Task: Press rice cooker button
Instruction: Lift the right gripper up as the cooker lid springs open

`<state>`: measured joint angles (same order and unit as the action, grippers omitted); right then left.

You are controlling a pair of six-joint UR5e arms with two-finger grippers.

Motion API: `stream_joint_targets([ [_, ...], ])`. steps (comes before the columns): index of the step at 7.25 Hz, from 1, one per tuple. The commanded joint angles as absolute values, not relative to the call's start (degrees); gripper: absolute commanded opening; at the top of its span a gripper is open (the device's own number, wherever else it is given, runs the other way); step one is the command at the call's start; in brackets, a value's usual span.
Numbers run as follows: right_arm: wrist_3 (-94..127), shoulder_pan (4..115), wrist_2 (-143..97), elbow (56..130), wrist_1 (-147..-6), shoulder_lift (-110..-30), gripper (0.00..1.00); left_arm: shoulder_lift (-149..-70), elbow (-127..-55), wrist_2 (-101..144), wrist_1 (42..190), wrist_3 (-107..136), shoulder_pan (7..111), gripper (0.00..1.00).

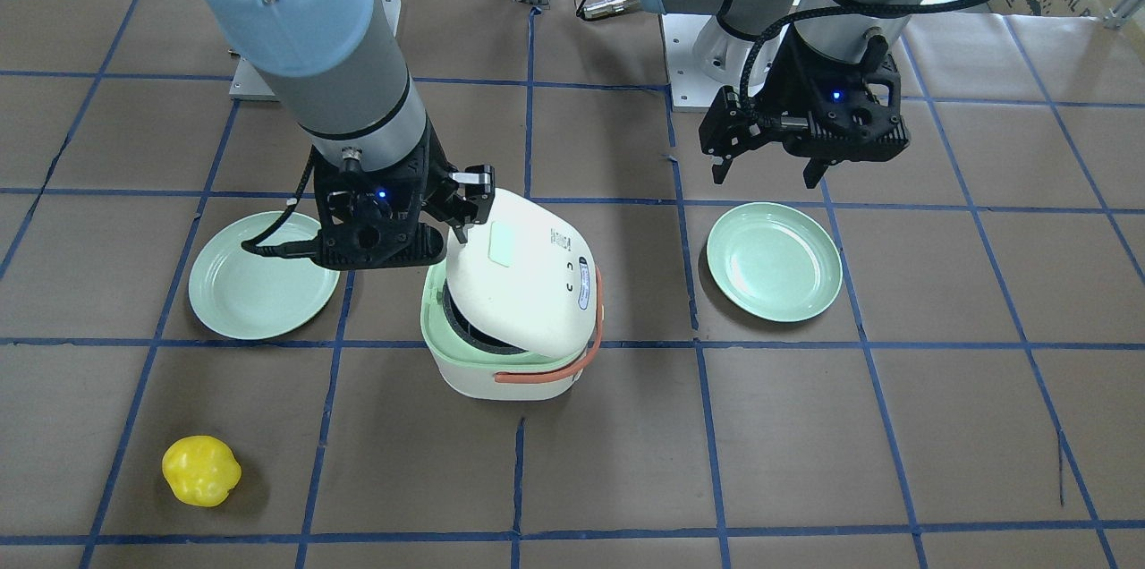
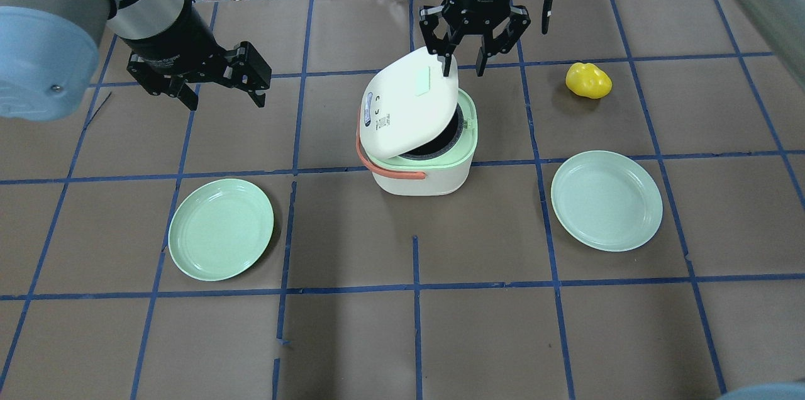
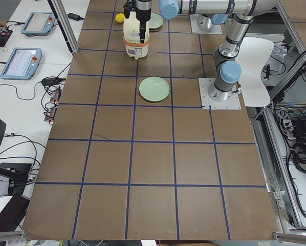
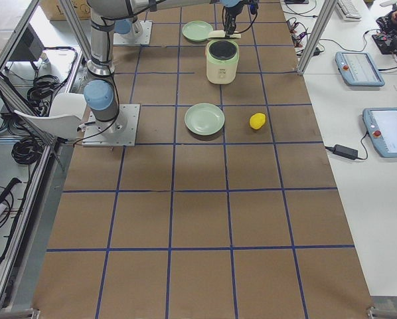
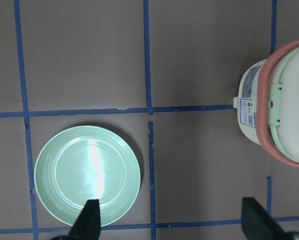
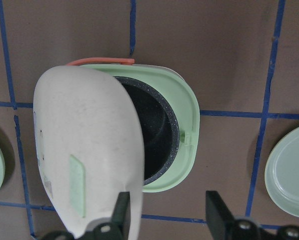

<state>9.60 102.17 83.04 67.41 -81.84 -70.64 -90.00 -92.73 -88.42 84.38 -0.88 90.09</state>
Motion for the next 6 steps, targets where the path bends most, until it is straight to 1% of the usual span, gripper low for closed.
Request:
stream_joint_targets([
  [1,9.1,101.1,83.3,64.0,-79.0,-71.0,1.00,-90.0,-92.7,-88.4,84.4,-0.9,90.1,1.00],
  [5,2.1,97.2,87.1,67.6,-78.7,-72.6,0.99,-90.0,-92.7,-88.4,84.4,-0.9,90.1,1.00],
  [6,-1.1,95.7,87.2,68.7,-78.7,-73.8,0.97,-90.0,-92.7,-88.4,84.4,-0.9,90.1,1.00],
])
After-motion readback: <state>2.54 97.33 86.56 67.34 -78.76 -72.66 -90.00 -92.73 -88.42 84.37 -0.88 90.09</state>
